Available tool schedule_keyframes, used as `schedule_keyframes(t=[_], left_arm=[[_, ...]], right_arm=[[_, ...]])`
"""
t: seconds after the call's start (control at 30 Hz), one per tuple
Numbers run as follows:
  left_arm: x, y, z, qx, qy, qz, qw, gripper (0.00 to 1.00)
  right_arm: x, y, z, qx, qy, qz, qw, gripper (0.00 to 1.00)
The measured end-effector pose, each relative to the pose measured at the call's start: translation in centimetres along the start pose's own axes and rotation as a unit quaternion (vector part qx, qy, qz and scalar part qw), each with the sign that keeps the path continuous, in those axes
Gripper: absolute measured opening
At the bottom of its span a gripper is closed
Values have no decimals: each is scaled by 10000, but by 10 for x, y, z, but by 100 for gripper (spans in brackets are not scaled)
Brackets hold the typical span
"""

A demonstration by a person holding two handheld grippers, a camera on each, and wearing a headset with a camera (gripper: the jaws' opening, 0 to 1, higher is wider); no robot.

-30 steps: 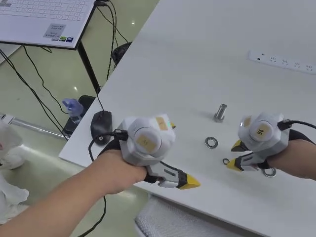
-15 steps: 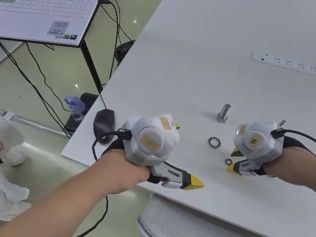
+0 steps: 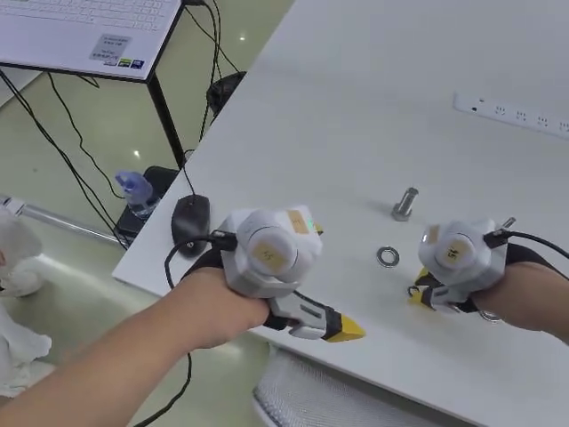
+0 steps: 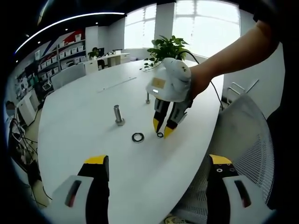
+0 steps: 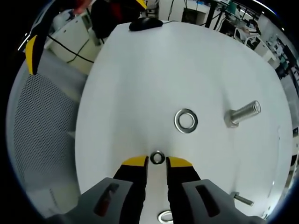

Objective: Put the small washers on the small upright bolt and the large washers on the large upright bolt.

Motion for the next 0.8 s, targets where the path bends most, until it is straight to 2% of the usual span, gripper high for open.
schedule_keyframes(t=[0.13,0.23,0.27,0.37,0.5,0.67,0.8], left_arm=[[0,-2,1,-20,-3,-2,10000,86],[-1,-2,2,-46,-7,-8,10000,85],[-1,-2,2,-46,-6,-13,10000,85],[-3,-2,2,-20,20,2,10000,84],[-6,-2,1,-42,77,14,10000,84],[-6,-3,3,-90,115,8,9999,83],[-3,-1,7,-69,101,23,9999,82]], right_arm=[[1,6,1,-2,-9,-293,9996,14],[3,8,0,-77,-26,-418,9991,14],[2,8,0,23,-53,-463,9989,14],[2,7,0,-39,-85,-463,9989,13],[0,3,3,392,-36,-187,9990,13],[-4,0,1,355,6,-221,9991,13],[-11,-2,5,420,-15,-178,9990,12]])
Point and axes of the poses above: the centre of the closed fingertips' face, and the gripper's own axes: x roughly forward along the fingers, z roughly to its right, y roughly out of its top, the point moved 9 cm from there along -x, roughly backward along the fingers, and after that the axes turned 6 degrees about z, right-handed, at the moved point
